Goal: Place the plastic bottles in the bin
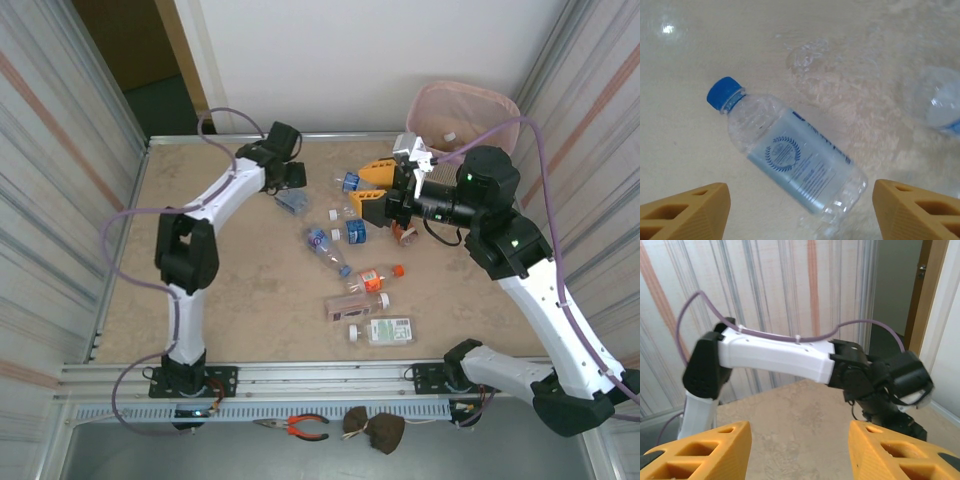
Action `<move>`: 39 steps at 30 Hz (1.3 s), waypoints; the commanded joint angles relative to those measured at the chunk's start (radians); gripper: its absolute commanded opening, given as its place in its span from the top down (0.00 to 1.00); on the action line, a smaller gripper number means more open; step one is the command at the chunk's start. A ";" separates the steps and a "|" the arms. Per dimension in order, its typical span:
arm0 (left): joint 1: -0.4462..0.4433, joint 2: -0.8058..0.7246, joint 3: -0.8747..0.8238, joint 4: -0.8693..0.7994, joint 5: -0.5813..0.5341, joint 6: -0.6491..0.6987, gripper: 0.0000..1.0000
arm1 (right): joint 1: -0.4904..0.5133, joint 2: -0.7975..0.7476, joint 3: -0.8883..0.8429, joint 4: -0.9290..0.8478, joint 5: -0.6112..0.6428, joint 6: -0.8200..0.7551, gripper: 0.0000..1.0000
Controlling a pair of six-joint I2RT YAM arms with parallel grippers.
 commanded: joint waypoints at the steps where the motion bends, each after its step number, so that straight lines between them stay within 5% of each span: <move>1: -0.003 0.079 0.099 -0.191 -0.098 -0.315 0.22 | -0.006 -0.022 0.012 -0.012 0.013 -0.026 0.46; 13: -0.030 0.199 0.149 -0.161 -0.012 -0.600 0.07 | -0.007 -0.032 0.017 -0.035 0.028 -0.045 0.46; 39: -0.034 0.260 0.077 -0.078 0.039 -0.644 0.31 | -0.007 -0.052 0.007 -0.056 0.050 -0.045 0.46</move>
